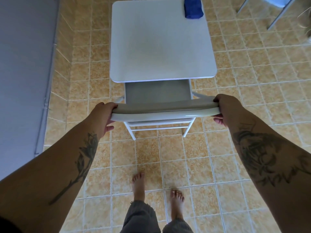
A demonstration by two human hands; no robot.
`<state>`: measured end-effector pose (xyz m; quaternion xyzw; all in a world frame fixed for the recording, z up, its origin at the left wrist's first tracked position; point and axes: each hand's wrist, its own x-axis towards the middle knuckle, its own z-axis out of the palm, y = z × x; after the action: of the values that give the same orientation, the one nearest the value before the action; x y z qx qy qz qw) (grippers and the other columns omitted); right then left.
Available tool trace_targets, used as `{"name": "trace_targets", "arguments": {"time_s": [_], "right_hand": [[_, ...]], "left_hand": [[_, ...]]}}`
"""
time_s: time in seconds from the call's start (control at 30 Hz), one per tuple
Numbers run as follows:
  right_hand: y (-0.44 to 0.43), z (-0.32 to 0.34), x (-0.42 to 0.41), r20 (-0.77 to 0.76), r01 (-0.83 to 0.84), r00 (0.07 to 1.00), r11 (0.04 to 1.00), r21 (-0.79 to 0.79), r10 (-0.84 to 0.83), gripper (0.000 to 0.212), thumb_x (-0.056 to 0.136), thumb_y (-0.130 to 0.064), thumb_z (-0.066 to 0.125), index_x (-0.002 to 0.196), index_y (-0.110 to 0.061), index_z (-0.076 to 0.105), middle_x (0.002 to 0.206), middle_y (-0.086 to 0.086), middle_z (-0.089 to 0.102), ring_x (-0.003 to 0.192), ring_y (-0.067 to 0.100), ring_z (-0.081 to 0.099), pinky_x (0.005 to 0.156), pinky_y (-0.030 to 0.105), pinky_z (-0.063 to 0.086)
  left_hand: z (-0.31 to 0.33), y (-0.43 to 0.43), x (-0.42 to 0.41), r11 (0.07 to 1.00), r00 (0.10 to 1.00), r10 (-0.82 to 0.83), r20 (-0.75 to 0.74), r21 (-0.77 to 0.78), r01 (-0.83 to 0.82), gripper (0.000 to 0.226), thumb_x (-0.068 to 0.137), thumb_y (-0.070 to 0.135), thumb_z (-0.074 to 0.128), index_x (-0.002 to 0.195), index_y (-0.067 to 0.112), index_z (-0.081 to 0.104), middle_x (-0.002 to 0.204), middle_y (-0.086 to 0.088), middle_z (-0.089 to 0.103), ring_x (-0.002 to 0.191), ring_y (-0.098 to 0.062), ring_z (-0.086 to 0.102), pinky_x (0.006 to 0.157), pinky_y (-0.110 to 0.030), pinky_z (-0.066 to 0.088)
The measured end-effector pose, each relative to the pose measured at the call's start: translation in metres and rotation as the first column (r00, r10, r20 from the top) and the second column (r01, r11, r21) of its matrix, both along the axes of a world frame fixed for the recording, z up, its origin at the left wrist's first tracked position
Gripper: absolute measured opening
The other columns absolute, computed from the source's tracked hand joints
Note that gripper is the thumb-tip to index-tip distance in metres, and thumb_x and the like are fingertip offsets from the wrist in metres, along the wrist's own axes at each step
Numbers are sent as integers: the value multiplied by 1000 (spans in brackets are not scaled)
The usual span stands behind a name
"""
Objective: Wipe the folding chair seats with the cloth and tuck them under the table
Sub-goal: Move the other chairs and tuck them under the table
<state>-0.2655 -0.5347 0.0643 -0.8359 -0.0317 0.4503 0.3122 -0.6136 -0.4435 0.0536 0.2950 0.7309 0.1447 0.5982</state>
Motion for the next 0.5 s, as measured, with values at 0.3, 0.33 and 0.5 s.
{"name": "trace_targets", "arguments": {"time_s": [0.3, 0.33, 0.5], "right_hand": [[28, 46, -5, 408, -430, 800, 895, -118, 439, 64, 80, -40, 61, 140, -26, 44, 140, 12, 42, 118, 38, 49, 98, 47, 46], [34, 54, -7, 421, -476, 774, 873, -106, 473, 62, 82, -40, 61, 140, -26, 44, 142, 11, 43, 120, 37, 49, 101, 46, 43], [66, 83, -2, 541, -743, 529, 665, -75, 653, 54, 90, -30, 57, 141, -20, 43, 146, 8, 41, 132, 27, 40, 108, 34, 27]], "left_hand": [[65, 18, 39, 907, 930, -304, -206, 236, 349, 53, 88, 36, 62, 138, 22, 49, 135, -9, 52, 95, -20, 55, 78, -28, 41], [78, 19, 47, 893, 918, -333, -217, 240, 380, 52, 88, 36, 62, 137, 23, 51, 128, -13, 55, 87, -21, 57, 73, -29, 45], [125, 24, 79, 876, 912, -315, -263, 290, 386, 50, 88, 38, 63, 135, 28, 49, 77, -8, 55, 41, -15, 49, 45, -25, 38]]}}
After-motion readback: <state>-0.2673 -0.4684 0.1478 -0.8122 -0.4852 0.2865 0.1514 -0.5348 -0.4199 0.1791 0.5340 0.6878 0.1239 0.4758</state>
